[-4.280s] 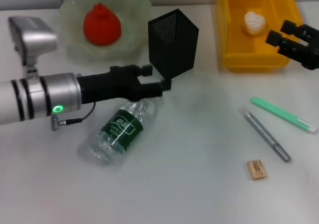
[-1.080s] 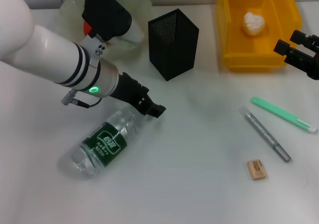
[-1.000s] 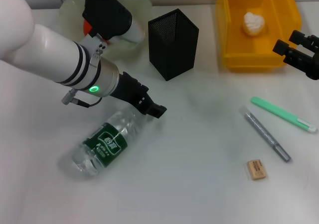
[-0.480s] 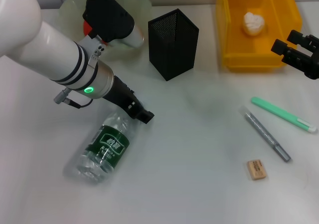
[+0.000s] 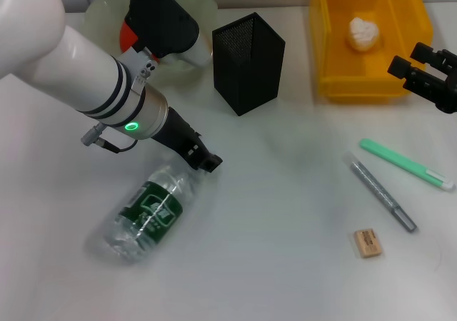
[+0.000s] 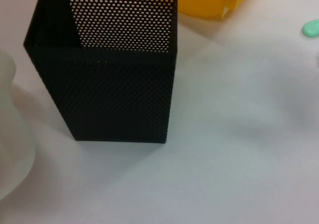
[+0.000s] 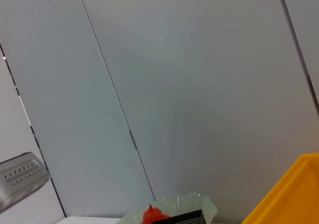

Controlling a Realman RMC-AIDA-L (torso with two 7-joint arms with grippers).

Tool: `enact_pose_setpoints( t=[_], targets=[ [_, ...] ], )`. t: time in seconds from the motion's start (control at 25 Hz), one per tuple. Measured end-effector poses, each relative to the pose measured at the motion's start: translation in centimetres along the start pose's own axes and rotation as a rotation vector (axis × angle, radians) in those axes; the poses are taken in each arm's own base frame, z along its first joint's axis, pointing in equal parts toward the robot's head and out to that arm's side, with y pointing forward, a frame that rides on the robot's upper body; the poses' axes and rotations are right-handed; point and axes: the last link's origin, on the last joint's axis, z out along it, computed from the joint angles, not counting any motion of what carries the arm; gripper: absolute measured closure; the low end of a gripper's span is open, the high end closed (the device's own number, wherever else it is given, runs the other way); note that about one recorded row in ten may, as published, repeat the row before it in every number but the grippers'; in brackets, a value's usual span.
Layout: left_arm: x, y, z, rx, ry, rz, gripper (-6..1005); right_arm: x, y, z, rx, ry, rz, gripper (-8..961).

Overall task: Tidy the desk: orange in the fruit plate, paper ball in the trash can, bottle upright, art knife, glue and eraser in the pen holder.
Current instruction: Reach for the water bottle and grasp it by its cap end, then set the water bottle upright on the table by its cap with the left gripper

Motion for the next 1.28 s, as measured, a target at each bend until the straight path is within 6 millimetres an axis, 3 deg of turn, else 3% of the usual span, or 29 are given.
enact_pose_setpoints(
  t=[0.16, 0.32, 0.48, 0.52, 0.56, 0.6, 0.76, 1.28],
  targets=[
    [0.2, 0.1, -0.2, -0.001, 0.003, 0.014, 400, 0.1, 0.0, -0.1, 0.002, 0.001, 0.001, 234],
    [1.2, 0.2, -2.0, 0.028, 0.074, 0.048, 510, 0.1, 0.0, -0.1, 0.002, 0.001, 0.002, 234],
    [2.2, 0.2, -4.7, 0.090, 0.188, 0.089, 524, 0.0, 0.0, -0.1, 0.002, 0.000, 0.002, 235],
    [2.2, -0.4, -6.3, 0.135, 0.243, 0.100, 524, 0.0, 0.0, -0.1, 0.001, 0.000, 0.002, 235],
    [2.2, -0.4, -6.3, 0.135, 0.243, 0.100, 524, 0.0, 0.0, -0.1, 0.001, 0.000, 0.002, 235],
    [2.0, -1.2, -7.5, 0.177, 0.292, 0.085, 524, 0.0, 0.0, -0.1, 0.000, 0.000, 0.001, 235],
    [1.6, -2.3, -8.9, 0.238, 0.355, 0.054, 525, -0.1, 0.0, 0.0, -0.001, -0.002, -0.002, 235],
    [1.2, -2.9, -9.5, 0.300, 0.406, 0.045, 525, -0.2, 0.1, 0.3, -0.008, -0.004, -0.002, 234]
  ],
)
